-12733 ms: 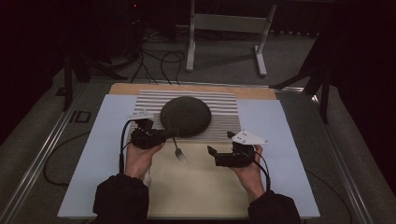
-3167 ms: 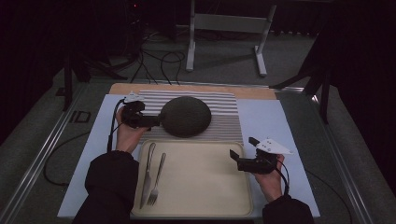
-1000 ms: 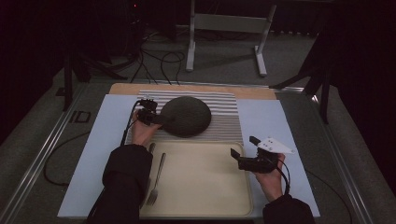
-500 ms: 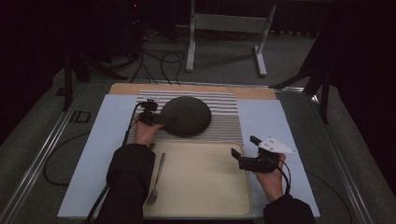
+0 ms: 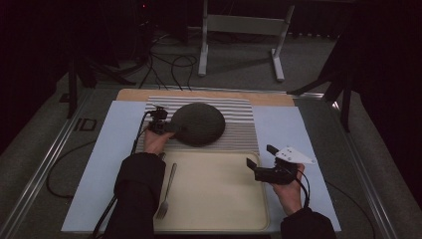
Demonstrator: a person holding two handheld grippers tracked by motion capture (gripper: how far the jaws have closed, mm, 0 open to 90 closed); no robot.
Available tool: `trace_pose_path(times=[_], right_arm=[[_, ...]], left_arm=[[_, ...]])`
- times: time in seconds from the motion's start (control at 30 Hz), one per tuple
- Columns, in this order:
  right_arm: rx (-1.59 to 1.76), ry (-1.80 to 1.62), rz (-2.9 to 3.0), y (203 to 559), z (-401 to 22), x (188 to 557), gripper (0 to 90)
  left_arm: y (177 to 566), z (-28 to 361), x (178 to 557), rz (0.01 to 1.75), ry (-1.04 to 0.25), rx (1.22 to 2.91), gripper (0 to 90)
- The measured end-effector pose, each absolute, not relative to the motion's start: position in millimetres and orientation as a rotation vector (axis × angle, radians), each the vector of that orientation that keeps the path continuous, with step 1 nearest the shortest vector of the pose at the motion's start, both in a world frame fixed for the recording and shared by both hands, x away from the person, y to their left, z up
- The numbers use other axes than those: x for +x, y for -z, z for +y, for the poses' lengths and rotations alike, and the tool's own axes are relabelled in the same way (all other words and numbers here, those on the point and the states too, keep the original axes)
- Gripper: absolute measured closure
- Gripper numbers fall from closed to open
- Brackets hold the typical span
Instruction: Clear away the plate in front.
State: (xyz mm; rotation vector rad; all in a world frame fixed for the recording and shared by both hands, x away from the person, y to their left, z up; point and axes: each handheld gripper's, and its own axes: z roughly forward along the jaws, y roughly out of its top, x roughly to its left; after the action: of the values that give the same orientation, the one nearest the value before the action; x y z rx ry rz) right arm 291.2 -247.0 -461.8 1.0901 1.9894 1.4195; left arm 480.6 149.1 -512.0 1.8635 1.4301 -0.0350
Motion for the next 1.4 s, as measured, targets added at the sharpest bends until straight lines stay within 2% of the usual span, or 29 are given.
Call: trace_pose_path(times=[0.17,0.37,0.4,0.53,0.57,1.1,1.4], right_arm=[[1.091,-1.420,1.986,461.8,-248.3,291.6,7.7],[1.099,-1.414,1.982,461.9,-248.9,291.7,7.7],[1.098,-1.416,1.981,461.8,-248.8,291.4,7.7],[1.100,-1.418,1.980,461.4,-248.7,291.2,7.7],[1.098,-1.418,1.978,461.3,-249.1,291.3,7.7],[1.102,-1.417,1.977,461.0,-249.9,291.7,7.7],[1.110,-1.413,1.975,462.2,-251.9,293.2,7.7]], left_arm=[[514.5,144.0,482.2,1.447,0.030,1.885,15.8],[513.7,147.2,482.4,1.482,0.001,1.892,29.4],[513.7,147.4,482.1,1.483,-0.012,1.899,34.2],[513.6,146.8,480.2,1.483,-0.065,1.927,38.9],[513.4,146.2,480.2,1.485,-0.071,1.932,42.4],[511.5,145.2,481.5,1.538,-0.077,1.919,47.9],[510.0,154.3,483.4,1.579,0.020,1.826,59.3]])
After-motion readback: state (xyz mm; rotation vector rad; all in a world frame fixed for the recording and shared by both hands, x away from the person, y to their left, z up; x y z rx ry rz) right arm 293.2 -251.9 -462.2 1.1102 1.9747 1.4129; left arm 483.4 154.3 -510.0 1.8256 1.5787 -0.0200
